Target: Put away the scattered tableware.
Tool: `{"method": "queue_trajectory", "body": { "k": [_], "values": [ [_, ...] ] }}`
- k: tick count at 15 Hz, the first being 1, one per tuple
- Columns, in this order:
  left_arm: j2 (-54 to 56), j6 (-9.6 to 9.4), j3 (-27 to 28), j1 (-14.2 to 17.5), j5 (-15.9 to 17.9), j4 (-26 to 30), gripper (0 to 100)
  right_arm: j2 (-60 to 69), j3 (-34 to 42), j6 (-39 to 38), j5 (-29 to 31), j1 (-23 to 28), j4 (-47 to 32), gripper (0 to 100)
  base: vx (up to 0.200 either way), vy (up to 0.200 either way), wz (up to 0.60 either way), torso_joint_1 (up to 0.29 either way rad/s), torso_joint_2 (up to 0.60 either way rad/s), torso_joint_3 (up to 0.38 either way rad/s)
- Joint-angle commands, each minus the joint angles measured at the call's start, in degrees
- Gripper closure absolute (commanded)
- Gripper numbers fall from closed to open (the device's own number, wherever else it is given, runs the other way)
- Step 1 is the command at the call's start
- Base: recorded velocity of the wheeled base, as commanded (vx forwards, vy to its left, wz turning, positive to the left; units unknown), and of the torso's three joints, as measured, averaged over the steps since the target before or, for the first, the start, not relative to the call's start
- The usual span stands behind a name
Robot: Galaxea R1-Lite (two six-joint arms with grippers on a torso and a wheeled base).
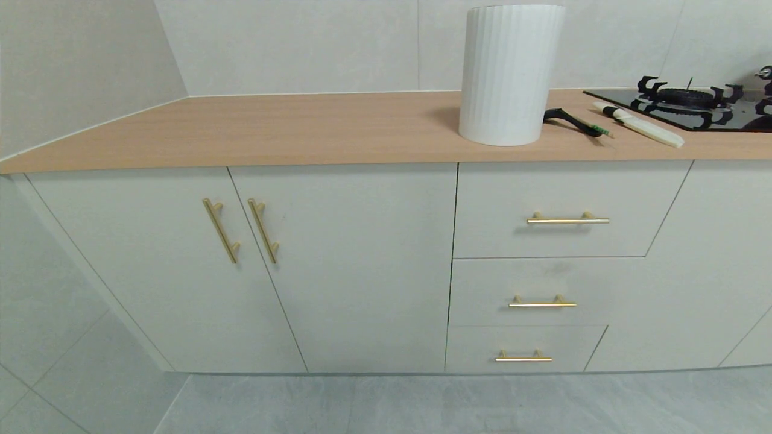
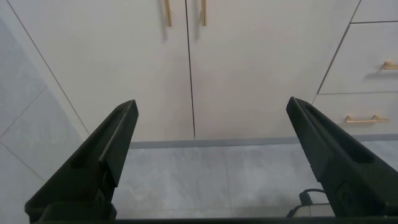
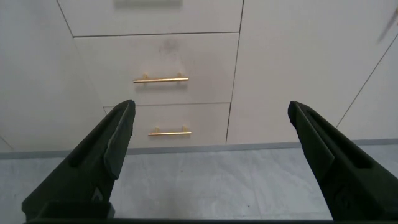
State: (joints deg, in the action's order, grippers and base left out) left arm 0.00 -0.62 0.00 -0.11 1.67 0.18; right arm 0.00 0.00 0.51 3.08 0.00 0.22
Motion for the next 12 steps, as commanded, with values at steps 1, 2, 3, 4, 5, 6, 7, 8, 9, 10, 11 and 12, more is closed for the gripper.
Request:
{"method": "queue_trajectory", "body": {
  "k": [1,2,3,4,5,6,7,8,9,10,11,12],
  "values": [
    [0.0,0.01,0.0,-0.07,0.0,-0.01,0,0.0,0.0,0.02,-0.01,0.0,0.04,0,0.0,0.0,0.0,0.0,0.0,0.0],
    [0.0,0.01,0.0,0.02,0.0,-0.01,0,0.0,-0.09,0.28,-0.1,0.0,0.13,0,0.0,0.0,0.0,0.0,0.0,0.0],
    [0.0,0.01,0.0,0.02,0.0,-0.01,0,-0.97,-4.75,-0.16,-1.06,-0.35,0.04,0,0.0,0.0,0.0,0.0,0.0,0.0],
    [0.0,0.01,0.0,-0.07,0.0,-0.01,0,-3.78,-8.7,-1.39,-3.17,-1.05,-0.57,0,0.0,0.0,0.0,0.0,0.0,0.0],
    [0.0,0.01,0.0,0.02,0.0,-0.01,0,-8.7,-9.76,-1.48,-5.11,-2.29,-0.92,0,0.0,0.0,0.0,0.0,0.0,0.0],
    [0.0,0.01,0.0,0.02,0.0,-0.01,0,-12.57,-10.2,-1.39,-6.07,-2.81,-0.83,0,0.0,0.0,0.0,0.0,0.0,0.0],
    [0.0,0.01,0.0,-0.07,0.0,-0.01,0,-19.6,-10.37,-1.3,-8.01,-3.69,-0.4,0,0.0,0.0,0.0,0.0,0.0,0.0],
    [0.0,0.01,0.0,-0.07,0.0,-0.01,0,-25.05,-11.34,-1.3,-9.85,-4.75,-0.31,0,0.0,0.0,0.0,0.0,0.0,0.0],
    [0.0,0.01,0.0,-0.07,0.0,-0.01,0,-27.16,-11.69,-1.3,-10.29,-5.19,-0.22,0,0.0,0.0,0.0,0.0,0.0,0.0],
    [0.0,0.01,0.0,-0.07,0.0,-0.01,0,-34.72,-13.8,-1.3,-10.64,-6.42,-0.13,0,0.0,0.0,0.0,0.0,0.0,0.0],
    [0.0,0.01,0.0,-0.07,0.0,-0.01,0,-41.48,-16.44,-1.3,-10.55,-7.38,-0.13,0,0.0,0.0,0.0,0.0,0.0,0.0],
    [0.0,0.01,0.0,-0.07,0.0,-0.01,0,-47.29,-19.07,-1.3,-10.55,-7.73,-0.04,0,0.0,0.0,0.0,0.0,0.0,0.0]
  ]
}}
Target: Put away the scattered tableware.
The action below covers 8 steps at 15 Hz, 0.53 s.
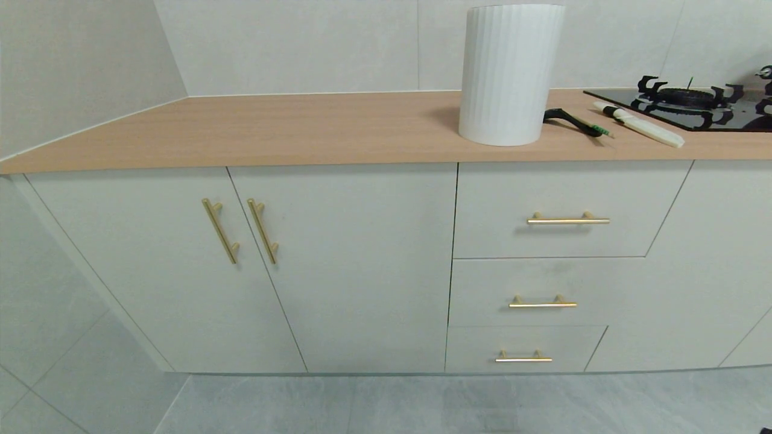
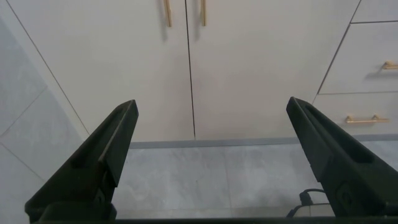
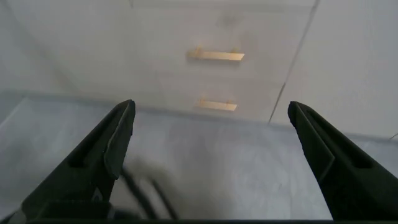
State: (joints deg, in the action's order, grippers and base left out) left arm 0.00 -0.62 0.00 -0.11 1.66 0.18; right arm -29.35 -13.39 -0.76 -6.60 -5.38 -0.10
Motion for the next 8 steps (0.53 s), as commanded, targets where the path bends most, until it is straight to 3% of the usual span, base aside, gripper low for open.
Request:
{"method": "queue_trajectory", "body": {
  "k": [1,4,8],
  "values": [
    [0.0,0.01,0.0,-0.07,0.01,-0.01,0,-23.03,-8.06,-0.04,-0.88,-2.45,0.27,0,0.0,0.0,0.0,0.0,0.0,0.0],
    [0.0,0.01,0.0,-0.07,0.01,-0.01,0,-38.94,-11.93,-0.04,-0.88,-2.45,6.07,0,0.0,0.0,0.0,0.0,0.0,0.0],
    [0.0,0.01,0.0,-0.07,0.01,-0.01,0,-62.84,-12.89,-0.21,-0.08,-2.45,29.72,0,0.0,0.0,0.0,0.0,0.0,0.0]
  ]
}}
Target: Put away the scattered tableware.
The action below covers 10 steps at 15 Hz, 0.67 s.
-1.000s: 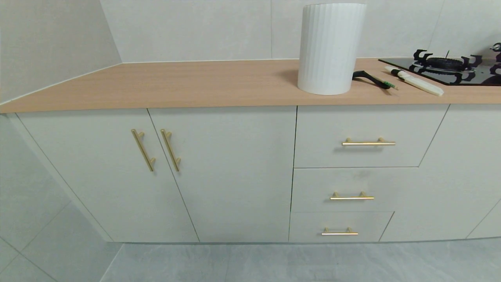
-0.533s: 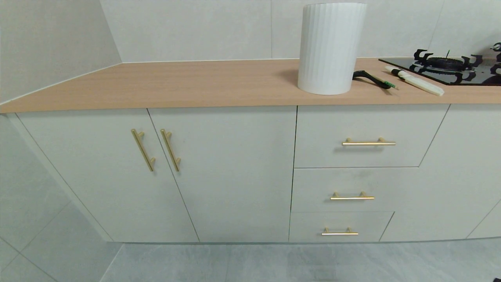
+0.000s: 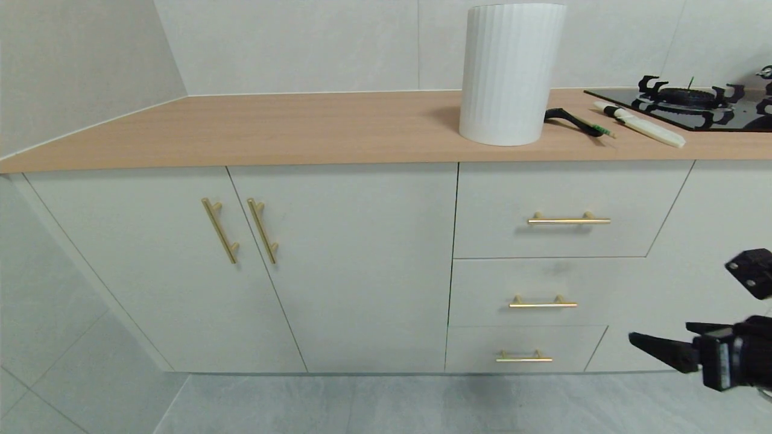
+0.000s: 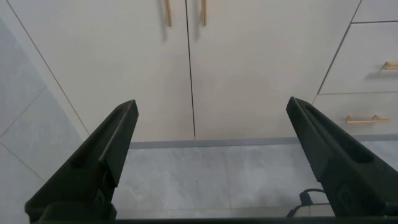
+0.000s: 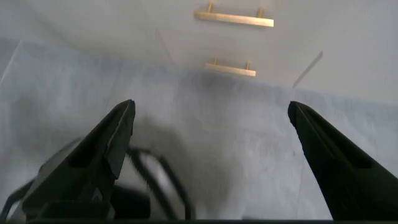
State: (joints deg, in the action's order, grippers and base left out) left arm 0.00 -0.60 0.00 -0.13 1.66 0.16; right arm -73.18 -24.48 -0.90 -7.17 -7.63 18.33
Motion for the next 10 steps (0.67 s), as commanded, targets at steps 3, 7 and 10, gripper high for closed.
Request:
{"method": "queue_trajectory", "body": {
  "k": [3,7,10],
  "values": [
    [0.0,-0.02,0.0,-0.04,0.01,0.02,0,-32.29,-4.35,0.02,3.74,-0.19,23.41,0,0.0,0.0,0.0,0.0,0.0,0.0],
    [0.0,-0.02,0.0,-0.04,0.01,0.02,0,-43.54,-9.53,0.02,4.09,0.34,31.32,0,0.0,0.0,0.0,0.0,0.0,0.0],
    [0.0,-0.02,0.0,0.05,0.01,0.02,0,-48.28,-14.02,0.02,4.18,0.42,32.99,0,0.0,0.0,0.0,0.0,0.0,0.0]
  ]
}}
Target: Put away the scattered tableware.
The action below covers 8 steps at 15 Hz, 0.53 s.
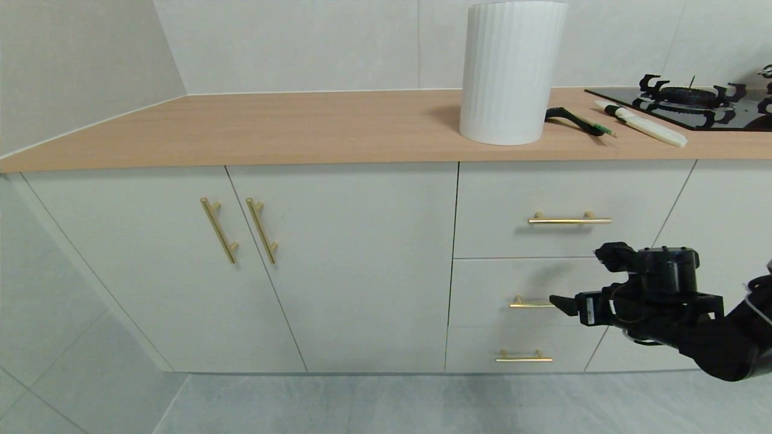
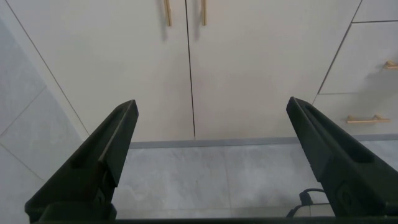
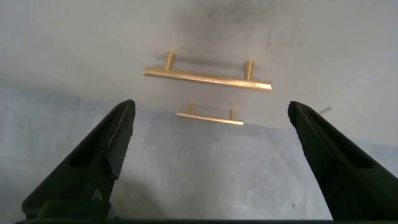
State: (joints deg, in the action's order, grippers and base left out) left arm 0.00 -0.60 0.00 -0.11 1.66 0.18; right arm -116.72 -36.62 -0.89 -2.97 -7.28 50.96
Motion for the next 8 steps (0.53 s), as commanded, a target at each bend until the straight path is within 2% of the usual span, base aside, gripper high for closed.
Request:
{"method": "queue_trajectory", "body": {
  "k": [1,8],
  "values": [
    [0.0,-0.02,0.0,-0.07,0.01,-0.01,0,-7.46,-4.86,-0.08,-0.01,0.07,0.37,0,0.0,0.0,0.0,0.0,0.0,0.0],
    [0.0,-0.02,0.0,-0.07,0.01,-0.01,0,-16.69,-12.51,-0.16,3.68,0.25,5.12,0,0.0,0.0,0.0,0.0,0.0,0.0]
  ]
}}
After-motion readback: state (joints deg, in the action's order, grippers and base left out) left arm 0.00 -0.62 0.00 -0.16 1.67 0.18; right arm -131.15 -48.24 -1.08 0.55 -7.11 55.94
